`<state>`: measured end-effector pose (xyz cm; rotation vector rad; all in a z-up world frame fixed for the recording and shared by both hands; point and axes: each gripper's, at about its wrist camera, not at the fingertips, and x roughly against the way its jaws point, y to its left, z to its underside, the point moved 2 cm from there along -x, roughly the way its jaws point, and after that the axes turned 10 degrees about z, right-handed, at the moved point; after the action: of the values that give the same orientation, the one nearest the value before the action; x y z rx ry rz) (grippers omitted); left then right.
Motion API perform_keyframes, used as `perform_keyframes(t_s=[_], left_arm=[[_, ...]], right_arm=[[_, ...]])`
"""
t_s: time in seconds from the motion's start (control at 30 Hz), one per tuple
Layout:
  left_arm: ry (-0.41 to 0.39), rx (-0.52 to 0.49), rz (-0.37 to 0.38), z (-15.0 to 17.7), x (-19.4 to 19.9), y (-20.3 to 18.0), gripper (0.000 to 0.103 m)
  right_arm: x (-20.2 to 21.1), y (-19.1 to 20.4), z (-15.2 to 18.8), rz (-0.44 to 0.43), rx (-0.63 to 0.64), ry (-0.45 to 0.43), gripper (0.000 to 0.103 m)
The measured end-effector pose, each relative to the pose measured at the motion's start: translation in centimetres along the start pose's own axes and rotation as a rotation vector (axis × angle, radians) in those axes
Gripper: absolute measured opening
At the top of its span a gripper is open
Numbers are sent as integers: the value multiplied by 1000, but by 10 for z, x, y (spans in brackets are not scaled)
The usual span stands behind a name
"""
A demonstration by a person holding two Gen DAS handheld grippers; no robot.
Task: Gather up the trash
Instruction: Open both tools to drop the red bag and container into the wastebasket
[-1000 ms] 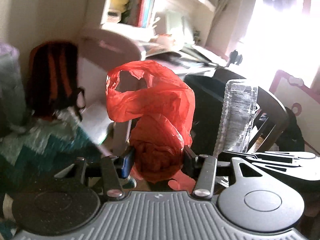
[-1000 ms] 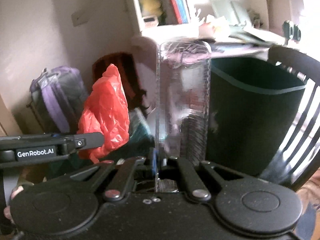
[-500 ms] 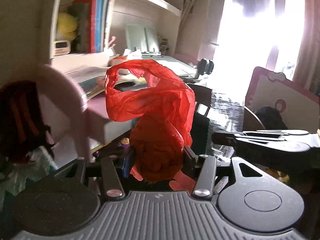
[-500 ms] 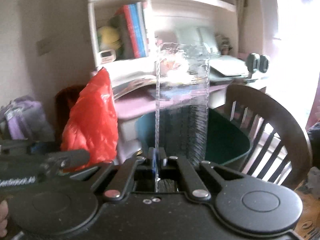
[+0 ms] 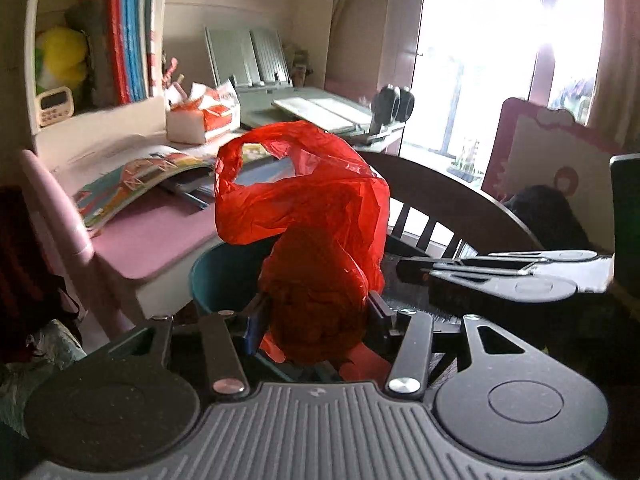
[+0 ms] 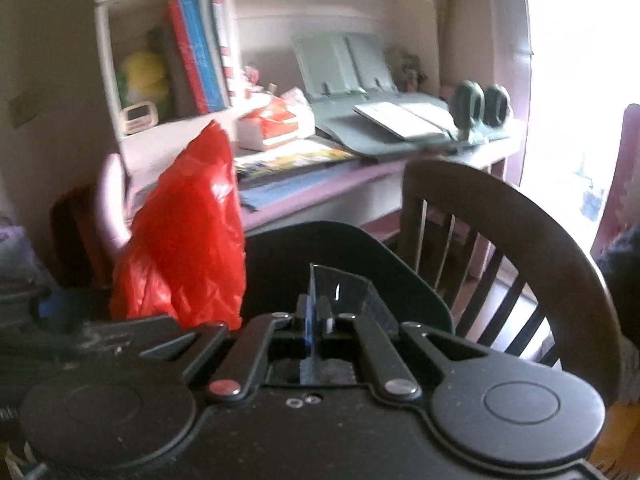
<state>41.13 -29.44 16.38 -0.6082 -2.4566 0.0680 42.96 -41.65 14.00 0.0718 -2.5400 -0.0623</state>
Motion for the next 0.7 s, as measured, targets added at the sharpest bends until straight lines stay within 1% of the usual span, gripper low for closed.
perform_keyframes(t_s=[0.17, 0.33, 0.37, 0.43, 0.57, 0.6, 0.63, 0.67, 0.7], left_arm=[[53, 2, -14, 0, -34, 4, 50], [127, -6, -15, 8, -66, 8, 50], [135, -6, -15, 11, -70, 9, 50], [155, 0, -18, 14, -77, 11, 51], [160, -24, -23, 16, -81, 10, 53], [163, -31, -26, 16, -81, 9, 57], [162, -35, -31, 16, -81, 8, 63], [155, -35, -39, 15, -80, 7, 66], [144, -29, -41, 14, -78, 7, 71]], right_arm=[[-27, -18, 0, -12, -70, 35, 2], [-41, -17, -1, -62, -96, 58, 3], [-43, -15, -1, -70, -96, 65, 6], [-47, -12, 0, -71, -92, 74, 9], [-52, -7, 1, -62, -68, 82, 19], [-52, -7, 1, -63, -69, 82, 22], [-51, -6, 0, -60, -70, 83, 28], [-50, -6, 0, -57, -75, 84, 32], [-48, -6, -1, -55, -81, 87, 32]])
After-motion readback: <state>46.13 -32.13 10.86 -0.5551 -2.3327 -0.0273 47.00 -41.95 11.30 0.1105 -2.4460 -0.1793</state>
